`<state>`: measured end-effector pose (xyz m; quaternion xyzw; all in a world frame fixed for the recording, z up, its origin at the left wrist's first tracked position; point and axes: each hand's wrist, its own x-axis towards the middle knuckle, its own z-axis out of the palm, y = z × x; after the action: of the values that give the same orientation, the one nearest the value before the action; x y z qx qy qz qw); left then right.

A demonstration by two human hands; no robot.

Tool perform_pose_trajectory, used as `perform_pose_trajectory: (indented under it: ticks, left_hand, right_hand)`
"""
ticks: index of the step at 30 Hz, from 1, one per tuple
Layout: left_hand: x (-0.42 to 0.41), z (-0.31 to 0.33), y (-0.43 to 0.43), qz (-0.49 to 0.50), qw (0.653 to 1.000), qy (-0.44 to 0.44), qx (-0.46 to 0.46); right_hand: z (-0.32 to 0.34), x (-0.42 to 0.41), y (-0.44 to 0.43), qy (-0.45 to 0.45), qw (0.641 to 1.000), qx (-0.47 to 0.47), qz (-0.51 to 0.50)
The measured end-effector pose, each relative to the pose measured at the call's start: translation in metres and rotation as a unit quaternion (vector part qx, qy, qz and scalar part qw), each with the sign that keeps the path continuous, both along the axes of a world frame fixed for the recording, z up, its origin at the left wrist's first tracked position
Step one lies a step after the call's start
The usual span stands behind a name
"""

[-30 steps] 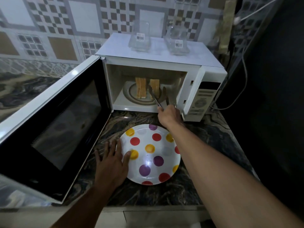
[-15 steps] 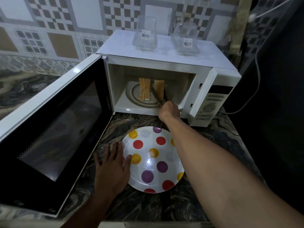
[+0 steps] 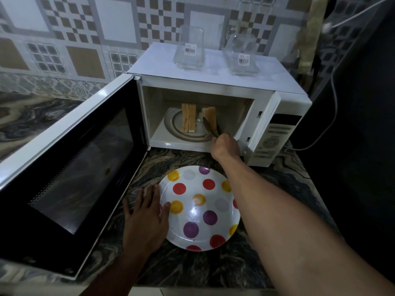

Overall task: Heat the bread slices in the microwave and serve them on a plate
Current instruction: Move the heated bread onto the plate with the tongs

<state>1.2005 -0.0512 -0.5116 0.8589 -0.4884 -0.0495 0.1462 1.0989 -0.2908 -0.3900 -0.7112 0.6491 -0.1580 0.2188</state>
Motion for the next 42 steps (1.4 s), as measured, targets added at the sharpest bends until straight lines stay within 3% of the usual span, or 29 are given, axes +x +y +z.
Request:
perform_pose_trajectory:
  ticks: [10, 27, 42]
  left_hand:
    - [-0.004, 0.002, 0.005, -0.004, 1.000, -0.018, 0.011]
    - [-0.014, 0.011, 0.016, 0.005, 0.997, 0.066, 0.044]
    - [-0.014, 0.010, 0.011, 0.013, 0.996, 0.066, 0.053]
  right_hand:
    - [0.011, -0.041, 0.050, -0.004, 1.000, -0.010, -0.019]
    - [-0.014, -0.104, 0.193, 0.006, 1.000, 0.012, 0.027]
    - [-0.051, -0.120, 0.224, 0.020, 0.999, 0.032, 0.035]
